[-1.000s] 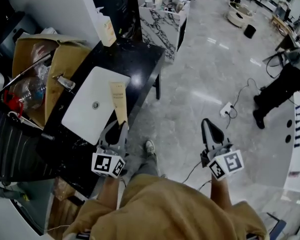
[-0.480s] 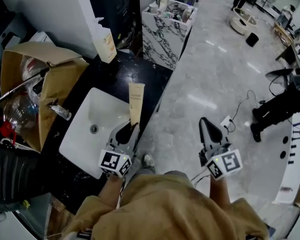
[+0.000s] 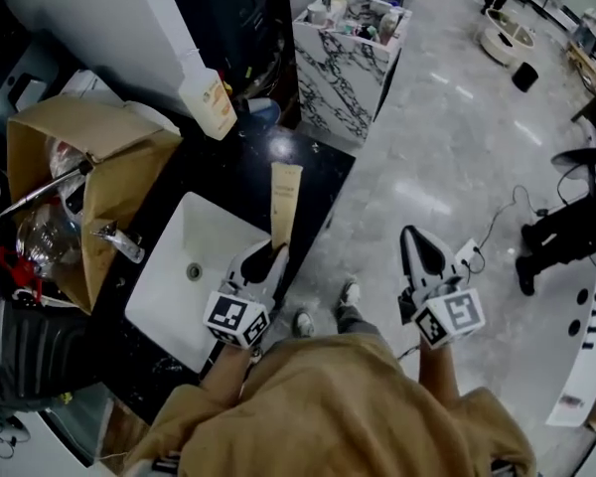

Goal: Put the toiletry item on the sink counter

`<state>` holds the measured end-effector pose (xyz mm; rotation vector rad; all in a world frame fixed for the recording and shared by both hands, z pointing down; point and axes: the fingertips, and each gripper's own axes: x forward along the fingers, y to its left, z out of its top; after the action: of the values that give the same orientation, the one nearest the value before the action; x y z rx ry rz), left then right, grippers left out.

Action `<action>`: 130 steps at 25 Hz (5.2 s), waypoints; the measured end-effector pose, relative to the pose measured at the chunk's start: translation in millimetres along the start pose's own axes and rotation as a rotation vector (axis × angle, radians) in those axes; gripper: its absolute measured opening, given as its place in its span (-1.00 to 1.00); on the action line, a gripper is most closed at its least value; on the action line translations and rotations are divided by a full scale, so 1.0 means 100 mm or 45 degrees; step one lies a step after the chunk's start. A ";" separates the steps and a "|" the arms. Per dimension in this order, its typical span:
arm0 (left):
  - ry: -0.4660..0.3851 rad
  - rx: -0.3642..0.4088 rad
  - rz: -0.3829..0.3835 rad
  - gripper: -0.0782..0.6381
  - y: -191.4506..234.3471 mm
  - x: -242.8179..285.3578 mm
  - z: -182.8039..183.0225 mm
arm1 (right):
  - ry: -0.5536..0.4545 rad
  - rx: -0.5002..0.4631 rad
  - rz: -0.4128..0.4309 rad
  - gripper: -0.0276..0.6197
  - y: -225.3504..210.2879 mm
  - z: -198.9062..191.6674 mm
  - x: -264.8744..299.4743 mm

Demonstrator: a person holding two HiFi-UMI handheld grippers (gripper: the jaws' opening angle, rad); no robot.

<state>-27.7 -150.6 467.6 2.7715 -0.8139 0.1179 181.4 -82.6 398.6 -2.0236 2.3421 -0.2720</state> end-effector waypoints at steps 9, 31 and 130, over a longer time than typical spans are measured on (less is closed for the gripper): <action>-0.038 -0.010 0.232 -0.60 0.20 0.46 0.21 | -0.039 -0.022 0.293 -0.91 -0.39 0.33 0.93; 0.041 0.000 0.515 -0.60 0.82 0.68 0.10 | 0.018 0.006 0.557 -0.91 -0.31 0.21 1.71; 0.061 0.094 0.674 -0.76 1.69 0.57 0.60 | -0.095 -0.080 0.717 -0.91 0.29 0.63 1.65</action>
<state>-70.7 -332.9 454.2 2.5327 -1.5343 0.3121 136.4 -248.3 346.8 -1.2773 2.7619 -0.0970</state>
